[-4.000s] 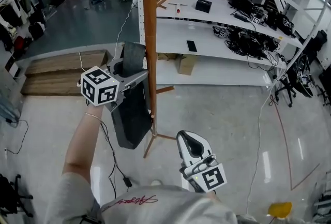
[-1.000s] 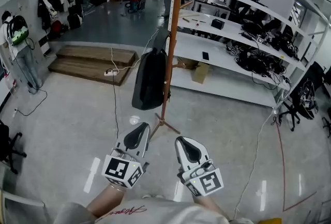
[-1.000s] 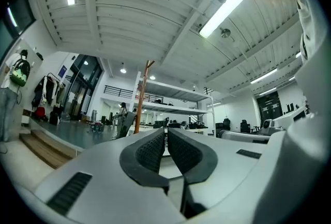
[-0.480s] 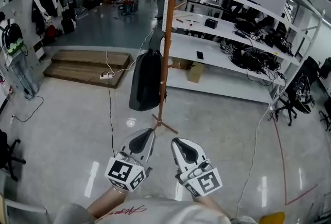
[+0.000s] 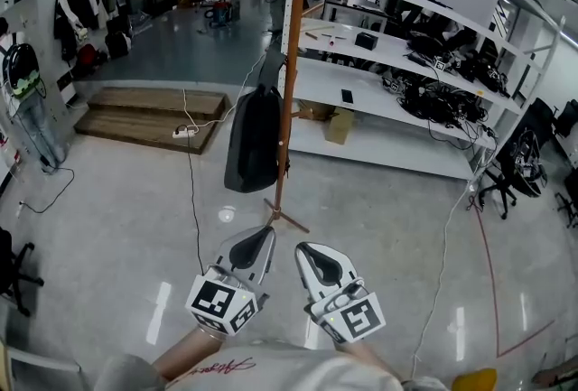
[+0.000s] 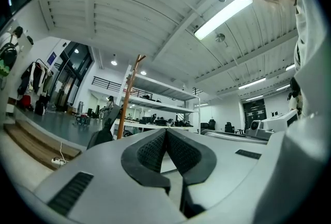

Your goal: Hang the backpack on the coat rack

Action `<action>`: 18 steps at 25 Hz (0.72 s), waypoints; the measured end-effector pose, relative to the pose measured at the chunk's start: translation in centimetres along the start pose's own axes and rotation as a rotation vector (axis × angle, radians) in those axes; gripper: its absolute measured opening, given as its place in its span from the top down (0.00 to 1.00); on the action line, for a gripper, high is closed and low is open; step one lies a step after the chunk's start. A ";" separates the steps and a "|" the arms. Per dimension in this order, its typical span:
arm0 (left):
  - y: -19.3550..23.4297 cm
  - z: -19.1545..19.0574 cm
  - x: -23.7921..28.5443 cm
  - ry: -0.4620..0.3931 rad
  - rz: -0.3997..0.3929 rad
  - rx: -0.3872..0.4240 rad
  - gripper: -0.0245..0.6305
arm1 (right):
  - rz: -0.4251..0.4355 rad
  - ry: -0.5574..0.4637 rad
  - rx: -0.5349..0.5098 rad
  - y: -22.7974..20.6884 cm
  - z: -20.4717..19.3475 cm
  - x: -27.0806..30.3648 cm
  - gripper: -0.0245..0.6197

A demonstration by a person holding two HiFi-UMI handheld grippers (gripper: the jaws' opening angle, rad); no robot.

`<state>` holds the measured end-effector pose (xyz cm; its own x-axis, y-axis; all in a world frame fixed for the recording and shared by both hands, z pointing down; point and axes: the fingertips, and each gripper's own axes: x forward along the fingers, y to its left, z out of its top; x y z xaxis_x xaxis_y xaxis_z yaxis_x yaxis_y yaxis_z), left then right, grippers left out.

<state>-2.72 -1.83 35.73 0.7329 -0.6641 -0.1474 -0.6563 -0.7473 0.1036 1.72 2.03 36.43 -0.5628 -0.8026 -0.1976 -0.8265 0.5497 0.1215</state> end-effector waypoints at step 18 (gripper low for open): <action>-0.1 -0.2 0.0 0.015 -0.003 -0.011 0.94 | 0.016 -0.002 -0.011 0.3 0.3 0.4 0.93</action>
<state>-2.62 -1.81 35.87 0.7377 -0.6620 -0.1325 -0.6521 -0.7495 0.1137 1.26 1.94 36.14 -0.5757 -0.7934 -0.1976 -0.8176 0.5595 0.1356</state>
